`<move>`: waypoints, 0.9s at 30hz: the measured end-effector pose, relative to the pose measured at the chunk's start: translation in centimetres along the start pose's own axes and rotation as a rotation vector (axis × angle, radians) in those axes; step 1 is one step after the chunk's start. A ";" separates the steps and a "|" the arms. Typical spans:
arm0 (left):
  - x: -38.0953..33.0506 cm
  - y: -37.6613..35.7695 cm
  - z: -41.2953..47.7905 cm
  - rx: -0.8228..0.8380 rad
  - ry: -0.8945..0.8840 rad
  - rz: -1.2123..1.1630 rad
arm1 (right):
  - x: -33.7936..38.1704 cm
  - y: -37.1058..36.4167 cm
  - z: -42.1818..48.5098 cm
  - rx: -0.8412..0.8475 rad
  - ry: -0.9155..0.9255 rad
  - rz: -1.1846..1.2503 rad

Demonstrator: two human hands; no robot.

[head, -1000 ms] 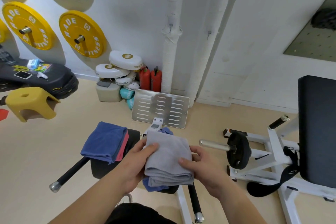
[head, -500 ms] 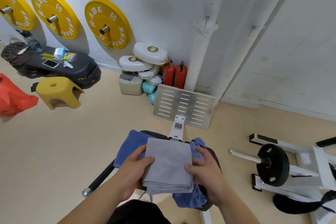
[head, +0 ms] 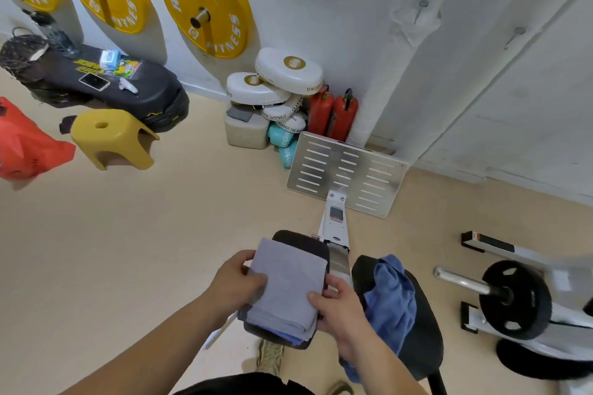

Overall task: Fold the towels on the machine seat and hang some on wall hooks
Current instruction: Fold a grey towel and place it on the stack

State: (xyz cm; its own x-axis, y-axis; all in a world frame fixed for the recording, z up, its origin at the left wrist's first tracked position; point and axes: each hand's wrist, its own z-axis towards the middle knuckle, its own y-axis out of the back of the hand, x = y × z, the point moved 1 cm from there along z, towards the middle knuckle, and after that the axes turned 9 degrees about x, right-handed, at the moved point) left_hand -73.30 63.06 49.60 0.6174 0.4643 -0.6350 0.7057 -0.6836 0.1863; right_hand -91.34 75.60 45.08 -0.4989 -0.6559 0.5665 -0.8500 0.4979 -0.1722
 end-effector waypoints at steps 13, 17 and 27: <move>2.5 -1.8 1.5 0.043 -0.498 1.146 | -2.0 -1.4 -0.1 -0.112 0.289 -0.674; 2.6 -2.3 1.3 0.023 -0.433 1.204 | -2.4 -1.5 -0.3 -0.096 0.240 -0.733; 0.0 -5.4 0.2 -0.047 -0.405 1.311 | -0.7 1.6 -2.8 -0.093 0.170 -0.599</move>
State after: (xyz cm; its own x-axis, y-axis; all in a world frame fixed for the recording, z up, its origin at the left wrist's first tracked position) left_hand -77.19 66.67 48.45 0.6973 -0.7018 -0.1460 -0.2949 -0.4665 0.8339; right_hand -91.85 78.44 46.62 0.0994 -0.7407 0.6645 -0.9515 0.1247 0.2812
